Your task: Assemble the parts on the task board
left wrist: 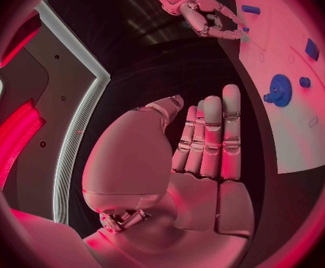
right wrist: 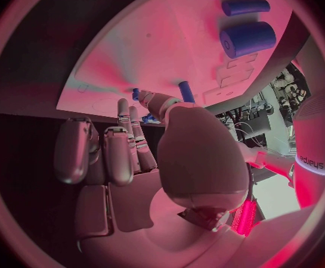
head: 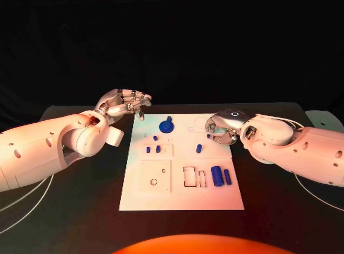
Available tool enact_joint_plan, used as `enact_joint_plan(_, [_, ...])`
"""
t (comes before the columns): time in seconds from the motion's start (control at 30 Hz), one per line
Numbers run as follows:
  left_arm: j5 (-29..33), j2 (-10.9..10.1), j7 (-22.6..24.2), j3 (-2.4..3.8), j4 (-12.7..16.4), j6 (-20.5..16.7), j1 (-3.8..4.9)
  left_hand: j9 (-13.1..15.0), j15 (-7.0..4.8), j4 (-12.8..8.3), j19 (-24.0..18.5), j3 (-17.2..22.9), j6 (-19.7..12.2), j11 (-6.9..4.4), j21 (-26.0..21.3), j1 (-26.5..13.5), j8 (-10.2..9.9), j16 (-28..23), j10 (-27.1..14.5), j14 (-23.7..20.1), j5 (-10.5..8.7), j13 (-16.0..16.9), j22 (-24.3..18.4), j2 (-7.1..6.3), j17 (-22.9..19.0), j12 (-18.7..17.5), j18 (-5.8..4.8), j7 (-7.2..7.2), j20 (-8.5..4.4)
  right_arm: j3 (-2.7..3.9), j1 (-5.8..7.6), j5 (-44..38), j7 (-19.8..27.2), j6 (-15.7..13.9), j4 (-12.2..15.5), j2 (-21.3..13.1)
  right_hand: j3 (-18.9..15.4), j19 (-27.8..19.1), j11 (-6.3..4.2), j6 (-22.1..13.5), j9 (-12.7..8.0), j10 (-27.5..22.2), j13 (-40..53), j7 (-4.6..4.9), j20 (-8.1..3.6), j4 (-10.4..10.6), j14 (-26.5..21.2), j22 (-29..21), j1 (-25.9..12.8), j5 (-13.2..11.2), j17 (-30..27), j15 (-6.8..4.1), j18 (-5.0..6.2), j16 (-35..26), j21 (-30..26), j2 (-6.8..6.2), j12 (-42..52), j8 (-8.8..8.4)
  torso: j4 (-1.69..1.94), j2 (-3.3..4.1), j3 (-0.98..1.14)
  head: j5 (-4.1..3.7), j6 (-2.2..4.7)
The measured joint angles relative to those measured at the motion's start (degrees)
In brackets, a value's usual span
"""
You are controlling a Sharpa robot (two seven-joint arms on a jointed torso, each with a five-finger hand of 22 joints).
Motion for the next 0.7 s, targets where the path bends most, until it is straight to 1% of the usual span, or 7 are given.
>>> enact_joint_plan(0.1, [0.6,0.0,0.4,0.00,0.2,0.1,0.00,0.0,0.00,0.0,0.0,0.0,0.0,0.00,0.0,0.0,0.0,-0.1,0.0,0.0,0.00,0.1,-0.1,0.00,0.0,0.0,0.00,0.00,0.00,0.00,-0.32,-0.7,-0.3,0.1,-0.5,0.7,0.2,0.0,0.00,0.0,0.0,0.0,-0.2,0.00,0.04,-0.2,0.0,0.0,0.0,0.0,0.1,0.00,0.00,0.0,0.0,0.00,-0.2,0.00,0.01,0.00,-0.07,-0.06,-0.13])
enact_joint_plan(0.23, [1.0,0.0,0.7,0.00,0.3,0.1,-0.01,0.0,0.00,0.0,0.0,0.0,0.0,0.13,-0.3,0.0,0.0,-0.2,-0.1,0.0,0.00,0.1,-0.2,0.00,-0.1,0.0,0.00,0.00,0.00,0.00,-0.79,-1.3,-0.6,0.2,-1.2,1.4,0.5,0.2,0.37,0.7,-0.1,0.6,-0.5,-0.01,0.21,-0.5,0.0,0.1,0.0,0.0,0.2,0.00,-0.01,0.2,0.0,0.00,-0.2,0.00,0.08,0.01,-0.11,-0.02,-0.29])
enact_joint_plan(0.27, [1.1,0.0,0.7,0.00,0.3,0.0,-0.01,0.0,0.00,0.0,0.0,0.0,0.0,0.23,-0.3,0.0,0.0,-0.2,-0.2,0.0,0.00,0.1,-0.3,0.00,-0.1,0.0,0.00,0.00,0.00,0.00,-0.89,-1.4,-0.6,0.3,-1.4,1.6,0.5,0.2,0.18,1.0,-0.1,0.8,-0.6,0.01,0.21,-0.5,0.0,0.2,0.0,0.0,0.2,0.00,-0.01,0.2,0.0,0.00,-0.2,0.00,0.08,0.01,-0.12,0.02,-0.31])
enact_joint_plan(0.4, [1.4,0.0,0.8,0.00,0.4,0.0,-0.02,0.0,0.00,0.0,0.0,0.0,0.0,0.22,-0.3,0.0,0.0,-0.4,-0.2,0.0,0.00,0.1,-0.3,0.00,-0.1,0.0,0.00,0.00,0.00,0.08,-1.00,-1.7,-0.6,0.3,-2.0,2.1,0.9,0.2,0.07,1.4,-0.1,1.4,-0.8,-0.11,0.21,-0.9,0.0,0.5,0.0,-0.3,0.5,0.00,-0.01,0.4,0.3,0.02,-0.2,0.00,0.04,0.01,-0.11,0.23,-0.48])
enact_joint_plan(0.43, [1.4,0.0,0.8,0.00,0.4,0.0,-0.02,0.0,0.02,0.0,0.0,0.0,0.0,0.22,-0.3,0.0,0.0,-0.4,-0.2,0.0,0.00,0.0,-0.3,0.00,-0.1,0.0,0.00,0.00,0.00,0.09,-1.02,-1.8,-0.6,0.2,-2.1,2.2,1.0,0.2,0.16,1.8,-0.1,1.7,-0.8,-0.13,0.21,-1.0,0.0,0.5,0.3,-0.3,0.5,0.00,-0.01,0.4,0.3,0.34,-0.2,0.00,0.01,0.01,-0.11,0.24,-0.49])
enact_joint_plan(0.63, [1.6,0.0,0.9,0.00,0.4,0.0,-0.02,0.0,0.20,0.0,0.0,0.0,-0.2,0.43,-0.5,0.0,0.0,-0.4,-0.4,-0.2,0.00,0.0,-0.5,0.00,-0.2,0.0,0.00,0.21,0.00,0.21,-1.10,-2.0,-0.6,0.1,-2.8,3.0,1.6,0.2,-0.10,2.5,-0.1,2.6,-1.1,-0.38,0.21,-1.6,0.0,0.8,0.6,-0.9,0.5,0.00,-0.01,0.4,0.4,0.62,0.0,0.00,-0.03,0.01,-0.04,0.35,-0.61])
enact_joint_plan(0.7, [1.6,0.0,0.9,0.00,0.4,-0.1,-0.02,0.0,0.20,0.0,0.0,0.0,-0.2,0.43,-0.5,0.0,0.0,-0.4,-0.4,-0.2,0.00,0.1,-0.5,0.00,-0.2,0.0,0.00,0.21,0.00,0.25,-1.16,-2.1,-0.7,0.1,-2.8,3.0,2.0,0.2,-0.28,3.5,0.0,3.5,-1.4,-0.56,0.21,-2.0,0.0,0.9,0.8,-1.1,0.7,0.00,-0.01,0.6,0.5,0.84,0.1,0.14,-0.04,0.01,-0.04,0.39,-0.66])
